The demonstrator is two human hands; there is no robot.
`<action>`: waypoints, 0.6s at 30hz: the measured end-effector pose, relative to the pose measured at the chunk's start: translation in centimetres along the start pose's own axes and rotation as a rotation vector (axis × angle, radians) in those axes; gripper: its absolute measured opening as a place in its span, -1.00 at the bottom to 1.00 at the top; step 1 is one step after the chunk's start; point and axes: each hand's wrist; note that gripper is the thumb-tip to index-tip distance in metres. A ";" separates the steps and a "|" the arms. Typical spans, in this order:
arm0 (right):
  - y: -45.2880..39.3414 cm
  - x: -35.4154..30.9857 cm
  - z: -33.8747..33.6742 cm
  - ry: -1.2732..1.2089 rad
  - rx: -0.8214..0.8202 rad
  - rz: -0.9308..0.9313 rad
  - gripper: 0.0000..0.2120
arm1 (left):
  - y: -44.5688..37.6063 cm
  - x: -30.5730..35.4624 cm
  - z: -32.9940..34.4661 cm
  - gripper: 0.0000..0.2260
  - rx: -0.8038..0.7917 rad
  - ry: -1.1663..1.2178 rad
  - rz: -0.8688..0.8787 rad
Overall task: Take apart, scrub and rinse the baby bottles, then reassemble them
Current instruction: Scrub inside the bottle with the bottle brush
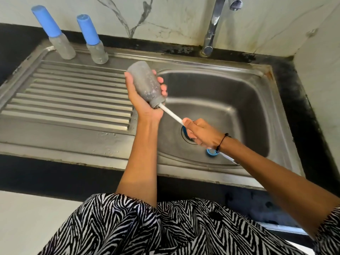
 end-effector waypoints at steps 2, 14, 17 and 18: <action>0.0 0.0 0.1 -0.018 -0.031 0.027 -0.44 | 0.2 0.0 0.1 -0.46 -0.059 0.062 -0.010; -1.5 -0.3 -2.2 0.511 0.294 0.037 -0.44 | -1.3 -2.0 2.5 -0.72 0.405 -0.256 0.074; -1.1 -0.3 -2.2 0.201 0.228 -0.019 -0.43 | -1.4 -1.9 1.8 -0.76 0.203 -0.031 0.052; -0.8 -0.3 -1.9 0.180 0.193 -0.032 -0.43 | -1.0 -2.2 1.4 -0.67 0.190 0.017 0.023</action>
Point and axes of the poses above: each hand's wrist, its own y-axis away from the middle knuckle, its own z-axis out of the palm, x = y × z, and after that the axes turned 2 degrees about -y, right-handed
